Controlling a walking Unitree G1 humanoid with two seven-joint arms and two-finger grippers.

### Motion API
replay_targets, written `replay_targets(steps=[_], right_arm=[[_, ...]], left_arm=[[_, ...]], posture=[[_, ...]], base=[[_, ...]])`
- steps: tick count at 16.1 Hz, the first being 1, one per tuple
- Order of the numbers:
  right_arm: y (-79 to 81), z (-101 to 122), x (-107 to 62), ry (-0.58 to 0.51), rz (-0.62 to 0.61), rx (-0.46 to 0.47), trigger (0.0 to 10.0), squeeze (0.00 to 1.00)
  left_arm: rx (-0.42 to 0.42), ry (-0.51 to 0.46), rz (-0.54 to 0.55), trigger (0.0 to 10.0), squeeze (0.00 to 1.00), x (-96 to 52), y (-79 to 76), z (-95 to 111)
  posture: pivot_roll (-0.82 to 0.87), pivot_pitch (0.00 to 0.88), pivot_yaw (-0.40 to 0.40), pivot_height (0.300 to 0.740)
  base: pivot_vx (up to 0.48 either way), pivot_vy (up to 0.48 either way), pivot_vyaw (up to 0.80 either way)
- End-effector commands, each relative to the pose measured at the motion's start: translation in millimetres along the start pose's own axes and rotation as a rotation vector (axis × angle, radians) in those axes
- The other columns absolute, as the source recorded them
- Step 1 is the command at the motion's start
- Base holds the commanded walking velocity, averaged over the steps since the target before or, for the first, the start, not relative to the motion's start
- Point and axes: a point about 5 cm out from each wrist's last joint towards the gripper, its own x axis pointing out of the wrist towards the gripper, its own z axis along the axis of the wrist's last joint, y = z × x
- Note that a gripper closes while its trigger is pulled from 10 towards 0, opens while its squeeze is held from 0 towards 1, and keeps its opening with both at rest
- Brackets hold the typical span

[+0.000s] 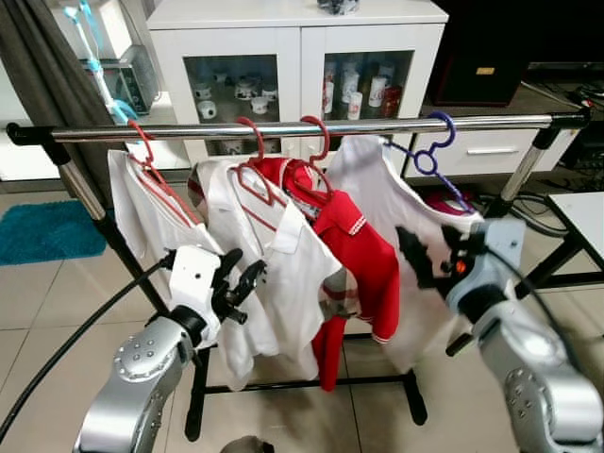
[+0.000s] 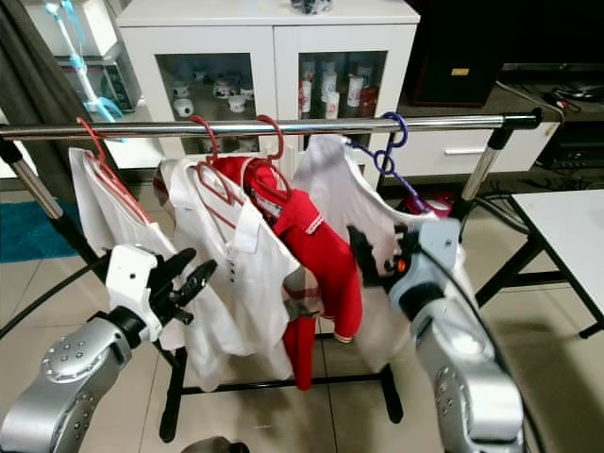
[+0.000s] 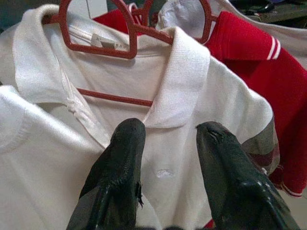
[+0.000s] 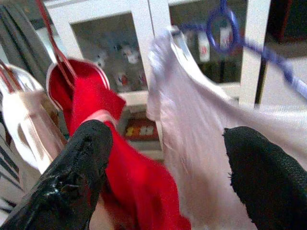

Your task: Hang hanger

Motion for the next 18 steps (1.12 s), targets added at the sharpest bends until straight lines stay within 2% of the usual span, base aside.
replay_targets(steps=[1, 3, 5, 8, 9, 10, 11, 15, 18], right_arm=[[-1.5, 0, 0.7, -0.008, -0.025, 0.000, 10.0, 0.00], [-4.6, -5, 0.8, -0.002, -0.046, -0.015, 10.0, 0.00], [-4.2, -14, 2.1, 0.012, -0.041, -0.017, 10.0, 0.00], [2.8, -15, 4.6, -0.003, -0.006, -0.015, 10.0, 0.00], [3.7, -13, 3.4, -0.027, 0.015, 0.003, 10.0, 0.00], [5.3, -11, 1.4, -0.051, 0.040, 0.058, 10.0, 0.00], [9.6, -10, -2.5, -0.067, 0.092, 0.063, 10.0, 0.00], [18.3, -6, -9.5, -0.103, 0.138, 0.067, 10.0, 0.00], [21.1, 1, -16.6, -0.131, 0.137, 0.079, 10.0, 0.00]], left_arm=[[0.012, 0.012, -0.005, 10.0, 0.00, 4.6, -1.2, 1], [-0.006, 0.026, 0.041, 10.0, 0.00, 8.2, 4.9, -4], [-0.062, 0.014, 0.092, 10.0, 0.00, 11.1, 9.7, -9], [-0.029, -0.010, 0.067, 10.0, 0.00, 9.0, 5.7, -10], [-0.028, -0.036, 0.069, 10.0, 0.00, 10.4, 4.1, -7], [-0.017, -0.059, 0.067, 10.0, 0.00, 11.6, 3.4, -2], [0.004, -0.092, 0.057, 10.0, 0.00, 13.7, 2.1, 6], [-0.036, -0.170, 0.066, 10.0, 0.00, 17.6, 5.2, 29], [-0.037, -0.177, 0.118, 10.0, 0.00, 11.5, 13.0, 29]], posture=[[-0.09, 0.000, 0.061, 0.740], [-0.08, 0.000, 0.078, 0.740], [-0.08, 0.000, 0.083, 0.740], [-0.10, 0.000, 0.089, 0.740], [-0.10, 0.000, 0.087, 0.740], [-0.10, 0.000, 0.089, 0.740], [-0.10, 0.000, 0.094, 0.740], [-0.10, 0.000, 0.096, 0.740], [-0.10, 0.000, 0.082, 0.740]], base=[[0.000, 0.000, 0.00], [0.000, 0.000, 0.00], [0.000, 0.000, 0.00], [0.000, 0.000, 0.53], [0.000, 0.000, 0.80], [0.000, 0.000, 0.80], [0.000, 0.000, 0.80], [0.000, 0.000, 0.80], [0.000, 0.000, 0.80]])
